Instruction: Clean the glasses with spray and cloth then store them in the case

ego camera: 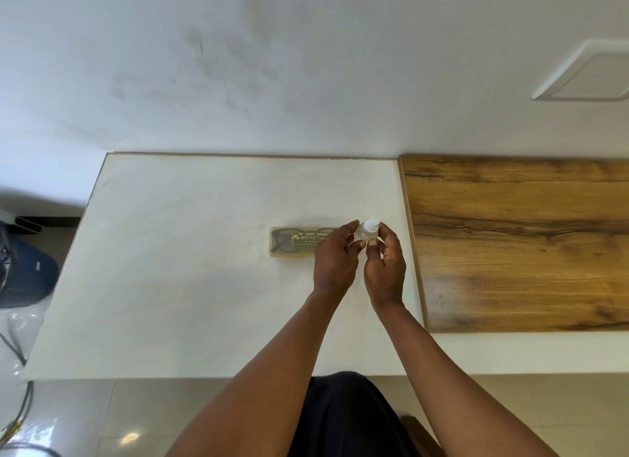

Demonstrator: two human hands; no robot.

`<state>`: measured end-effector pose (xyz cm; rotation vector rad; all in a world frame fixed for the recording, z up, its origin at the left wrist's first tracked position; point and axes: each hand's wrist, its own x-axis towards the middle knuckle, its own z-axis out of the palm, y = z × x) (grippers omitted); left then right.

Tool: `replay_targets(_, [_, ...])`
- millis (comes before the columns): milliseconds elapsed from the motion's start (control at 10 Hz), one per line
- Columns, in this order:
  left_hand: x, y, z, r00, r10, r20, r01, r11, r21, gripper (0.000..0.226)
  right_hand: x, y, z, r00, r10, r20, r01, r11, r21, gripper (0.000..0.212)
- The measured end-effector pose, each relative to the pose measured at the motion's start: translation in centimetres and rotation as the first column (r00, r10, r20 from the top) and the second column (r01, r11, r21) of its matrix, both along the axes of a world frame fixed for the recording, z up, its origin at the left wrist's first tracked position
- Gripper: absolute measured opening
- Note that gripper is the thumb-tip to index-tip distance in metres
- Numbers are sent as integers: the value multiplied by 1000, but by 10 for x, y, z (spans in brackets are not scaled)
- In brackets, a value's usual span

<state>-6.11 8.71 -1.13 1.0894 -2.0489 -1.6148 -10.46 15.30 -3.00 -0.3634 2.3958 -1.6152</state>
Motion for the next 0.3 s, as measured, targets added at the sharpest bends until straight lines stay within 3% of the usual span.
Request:
replay_targets(200, [7, 1, 10, 1000, 11, 6, -11, 999, -39, 34, 4, 1, 6, 993, -115, -39, 116, 993, 32, 33])
replay_targets(300, [15, -3, 16, 996, 81, -40, -85, 991, -102, 25, 7, 1, 9, 946, -248, -209, 263, 964, 45, 25])
